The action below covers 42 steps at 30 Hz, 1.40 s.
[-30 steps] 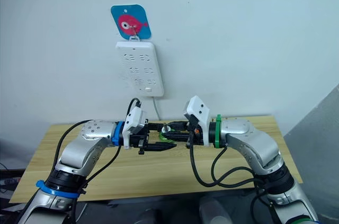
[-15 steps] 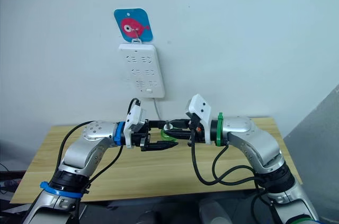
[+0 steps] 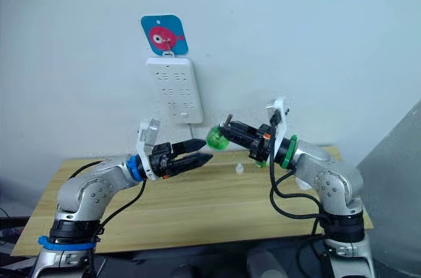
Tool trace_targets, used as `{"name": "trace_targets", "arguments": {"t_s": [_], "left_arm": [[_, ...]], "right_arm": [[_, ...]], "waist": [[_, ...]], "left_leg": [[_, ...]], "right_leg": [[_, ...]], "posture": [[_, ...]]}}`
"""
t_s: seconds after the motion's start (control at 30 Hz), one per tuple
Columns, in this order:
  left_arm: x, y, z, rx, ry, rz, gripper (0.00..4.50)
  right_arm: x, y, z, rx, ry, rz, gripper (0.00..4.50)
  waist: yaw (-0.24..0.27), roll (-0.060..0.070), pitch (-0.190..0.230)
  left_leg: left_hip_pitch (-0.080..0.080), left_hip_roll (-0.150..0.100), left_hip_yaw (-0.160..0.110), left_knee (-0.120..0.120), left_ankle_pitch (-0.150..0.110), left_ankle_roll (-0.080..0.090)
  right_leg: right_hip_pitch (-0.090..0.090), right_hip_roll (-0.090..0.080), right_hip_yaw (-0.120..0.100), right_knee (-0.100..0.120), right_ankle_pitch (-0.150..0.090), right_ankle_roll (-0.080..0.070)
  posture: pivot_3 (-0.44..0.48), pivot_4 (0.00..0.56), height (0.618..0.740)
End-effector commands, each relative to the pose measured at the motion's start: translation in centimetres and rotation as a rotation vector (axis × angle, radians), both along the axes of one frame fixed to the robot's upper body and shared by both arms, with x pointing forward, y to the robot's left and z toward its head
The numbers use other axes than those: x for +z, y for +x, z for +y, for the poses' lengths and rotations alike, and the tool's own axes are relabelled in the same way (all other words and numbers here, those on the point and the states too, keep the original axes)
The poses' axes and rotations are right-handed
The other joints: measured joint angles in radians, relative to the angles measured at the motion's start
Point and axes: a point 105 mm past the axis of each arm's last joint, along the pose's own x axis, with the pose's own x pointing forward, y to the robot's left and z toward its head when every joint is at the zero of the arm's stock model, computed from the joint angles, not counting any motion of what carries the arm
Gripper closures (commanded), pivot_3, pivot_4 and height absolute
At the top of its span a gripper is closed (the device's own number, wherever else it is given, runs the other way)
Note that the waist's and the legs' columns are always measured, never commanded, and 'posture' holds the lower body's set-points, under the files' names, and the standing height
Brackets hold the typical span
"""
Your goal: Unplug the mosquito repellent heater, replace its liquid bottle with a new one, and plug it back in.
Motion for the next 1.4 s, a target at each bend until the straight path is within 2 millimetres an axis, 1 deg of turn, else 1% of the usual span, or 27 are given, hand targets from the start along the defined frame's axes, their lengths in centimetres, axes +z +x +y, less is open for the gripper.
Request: {"name": "trace_targets", "arguments": {"t_s": [0.03, 0.2, 0.37, 0.5, 0.8, 1.2, 1.3, 1.33, 1.4], "left_arm": [[2.9, -0.5, -0.3, -0.018, -0.108, -0.004, 0.25], [3.8, -0.5, -0.9, -0.012, -0.192, 0.038, 0.25], [4.2, -0.2, -1.5, -0.001, -0.235, 0.066, 0.25], [4.8, 0.0, -1.7, 0.003, -0.277, 0.081, 0.25], [5.5, -0.2, -2.3, -0.030, -0.314, 0.103, 0.25], [5.0, -0.4, -2.7, -0.053, -0.311, 0.133, 0.25], [4.9, -0.3, -2.6, -0.050, -0.319, 0.138, 0.83], [4.9, -0.2, -2.6, -0.047, -0.323, 0.140, 1.21], [5.0, -0.1, -2.5, -0.042, -0.329, 0.142, 1.82]], "right_arm": [[1.5, -0.4, -0.4, -0.033, 0.118, 0.027, 3.70], [1.9, -0.5, -0.2, -0.048, 0.235, 0.109, 3.70], [2.5, -0.6, -0.4, -0.044, 0.340, 0.175, 3.70], [2.8, -0.7, -0.5, -0.034, 0.376, 0.206, 3.70], [3.0, -1.2, -0.3, -0.009, 0.383, 0.229, 3.70], [3.2, -1.4, 0.0, 0.006, 0.384, 0.225, 3.70], [3.2, -1.4, 0.1, 0.009, 0.386, 0.225, 3.70], [3.2, -1.4, 0.1, 0.010, 0.386, 0.225, 3.70], [3.2, -1.5, 0.2, 0.014, 0.383, 0.223, 3.70]], "waist": [[0.000, 0.001, -0.004], [-0.002, 0.005, -0.013], [-0.002, 0.006, -0.016], [-0.002, 0.006, -0.018], [-0.001, 0.008, -0.020], [0.000, 0.009, -0.023], [0.000, 0.010, -0.023], [0.000, 0.010, -0.023], [0.000, 0.010, -0.023]], "left_leg": [[0.000, 0.000, 0.000, 0.000, 0.000, 0.000], [0.001, 0.000, 0.001, 0.000, 0.000, 0.000], [0.002, 0.000, 0.001, 0.000, 0.000, 0.000], [0.002, 0.000, 0.001, 0.000, 0.000, 0.000], [0.002, 0.000, 0.002, 0.000, 0.000, 0.000], [0.002, 0.000, 0.002, 0.000, 0.000, 0.000], [0.002, 0.000, 0.002, 0.000, 0.000, 0.000], [0.002, 0.000, 0.002, 0.000, 0.000, 0.000], [0.002, 0.000, 0.002, 0.000, 0.000, 0.000]], "right_leg": [[0.000, 0.000, 0.000, 0.000, 0.000, 0.000], [0.001, 0.000, 0.001, 0.000, 0.000, 0.000], [0.001, 0.001, 0.002, 0.000, 0.000, 0.000], [0.001, 0.001, 0.002, 0.000, 0.000, 0.000], [0.001, 0.001, 0.002, 0.000, 0.000, 0.000], [0.001, 0.002, 0.002, -0.001, 0.000, 0.000], [0.001, 0.002, 0.003, -0.001, 0.000, 0.000], [0.001, 0.002, 0.003, -0.001, 0.000, 0.000], [0.001, 0.002, 0.003, -0.001, 0.000, 0.000]], "posture": [[-0.189, 0.018, 0.740], [-0.191, 0.018, 0.740], [-0.191, 0.018, 0.740], [-0.192, 0.019, 0.740], [-0.192, 0.017, 0.740], [-0.196, 0.018, 0.740], [-0.196, 0.018, 0.740], [-0.196, 0.018, 0.740], [-0.196, 0.018, 0.740]]}}
